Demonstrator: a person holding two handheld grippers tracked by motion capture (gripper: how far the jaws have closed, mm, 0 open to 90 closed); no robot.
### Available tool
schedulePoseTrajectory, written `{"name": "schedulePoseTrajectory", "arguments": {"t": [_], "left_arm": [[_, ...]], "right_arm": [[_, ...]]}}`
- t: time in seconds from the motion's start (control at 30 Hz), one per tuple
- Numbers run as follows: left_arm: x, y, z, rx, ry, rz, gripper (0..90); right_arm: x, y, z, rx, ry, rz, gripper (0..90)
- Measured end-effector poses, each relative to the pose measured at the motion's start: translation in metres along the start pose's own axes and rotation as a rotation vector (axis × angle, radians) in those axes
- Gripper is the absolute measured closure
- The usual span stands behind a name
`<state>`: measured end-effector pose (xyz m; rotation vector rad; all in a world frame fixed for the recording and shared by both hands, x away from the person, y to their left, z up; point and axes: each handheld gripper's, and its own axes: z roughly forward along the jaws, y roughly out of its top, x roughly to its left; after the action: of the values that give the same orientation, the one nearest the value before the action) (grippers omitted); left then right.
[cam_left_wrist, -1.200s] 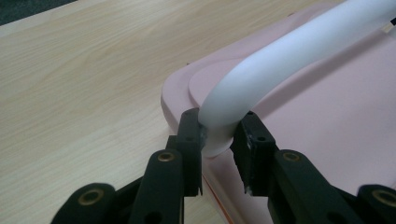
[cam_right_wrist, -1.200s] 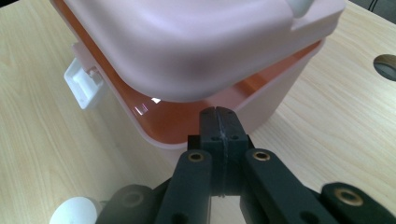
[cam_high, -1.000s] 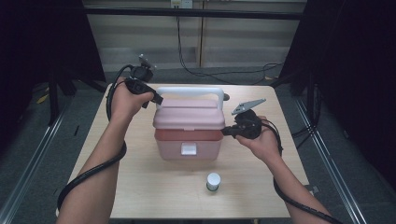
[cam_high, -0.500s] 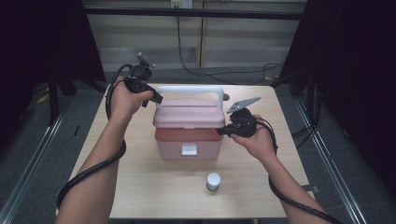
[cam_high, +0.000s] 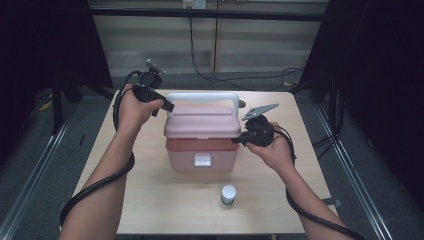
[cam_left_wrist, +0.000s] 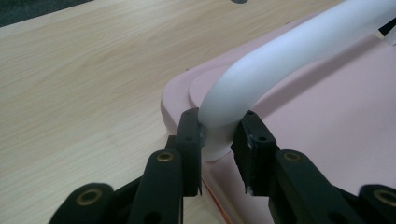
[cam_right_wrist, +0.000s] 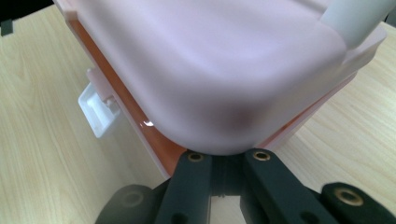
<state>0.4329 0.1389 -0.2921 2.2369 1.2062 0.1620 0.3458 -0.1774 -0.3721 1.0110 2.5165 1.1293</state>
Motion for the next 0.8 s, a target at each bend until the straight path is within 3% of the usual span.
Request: {"name": "schedulePoseTrajectory", "arguments": {"t": [0.3, 0.57, 0.8], "left_arm": [[0.001, -0.006, -0.001, -0.025, 0.042, 0.018, 60.0], [0.002, -0.016, -0.005, -0.046, 0.037, 0.019, 48.0], [0.010, -0.032, -0.014, -0.054, 0.031, -0.022, 43.9]], "right_arm": [[0.002, 0.001, -0.002, 0.000, 0.002, -0.006, 90.0], [0.002, 0.003, -0.005, -0.009, -0.008, -0.010, 90.0], [0.003, 0.005, -0.007, -0.007, -0.017, -0.008, 90.0]]}}
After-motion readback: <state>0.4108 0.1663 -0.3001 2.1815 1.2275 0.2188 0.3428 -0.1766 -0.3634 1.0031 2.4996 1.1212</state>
